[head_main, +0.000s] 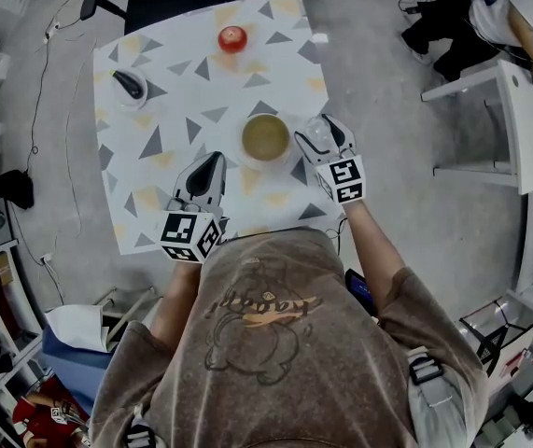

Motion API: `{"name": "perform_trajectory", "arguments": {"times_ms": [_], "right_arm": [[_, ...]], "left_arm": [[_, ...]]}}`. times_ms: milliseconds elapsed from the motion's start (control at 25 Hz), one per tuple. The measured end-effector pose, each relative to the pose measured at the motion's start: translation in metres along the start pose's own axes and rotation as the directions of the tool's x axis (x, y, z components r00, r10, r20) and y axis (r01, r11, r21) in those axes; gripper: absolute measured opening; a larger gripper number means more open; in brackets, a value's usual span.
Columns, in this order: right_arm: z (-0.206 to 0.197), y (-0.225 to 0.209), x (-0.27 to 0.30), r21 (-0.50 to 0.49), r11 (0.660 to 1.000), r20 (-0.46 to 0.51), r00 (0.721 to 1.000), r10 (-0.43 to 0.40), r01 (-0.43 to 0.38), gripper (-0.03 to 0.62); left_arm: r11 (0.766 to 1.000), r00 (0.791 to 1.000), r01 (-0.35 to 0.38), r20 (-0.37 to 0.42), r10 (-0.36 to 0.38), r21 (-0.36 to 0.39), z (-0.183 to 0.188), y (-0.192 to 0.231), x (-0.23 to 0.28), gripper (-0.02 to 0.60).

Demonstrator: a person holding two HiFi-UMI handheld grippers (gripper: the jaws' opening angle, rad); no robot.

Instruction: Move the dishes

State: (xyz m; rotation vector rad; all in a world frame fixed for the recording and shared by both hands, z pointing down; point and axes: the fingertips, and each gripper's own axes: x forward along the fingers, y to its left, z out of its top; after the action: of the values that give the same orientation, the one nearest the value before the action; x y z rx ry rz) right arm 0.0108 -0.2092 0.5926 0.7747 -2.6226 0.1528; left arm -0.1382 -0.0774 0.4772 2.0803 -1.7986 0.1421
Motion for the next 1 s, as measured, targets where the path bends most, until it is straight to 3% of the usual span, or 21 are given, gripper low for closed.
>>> {"name": "perform_trajectory", "arguments": {"times_ms": [1000], "right_arm": [[0.056,0.016,-0.073,-0.006,0.996,0.105,0.99,-0.091,0.092,0.295]], "left_arm": [[0.999,0.995,0.054,0.086,-0.054,-0.004,0.011,-0.008,-0.013,0.02]]}}
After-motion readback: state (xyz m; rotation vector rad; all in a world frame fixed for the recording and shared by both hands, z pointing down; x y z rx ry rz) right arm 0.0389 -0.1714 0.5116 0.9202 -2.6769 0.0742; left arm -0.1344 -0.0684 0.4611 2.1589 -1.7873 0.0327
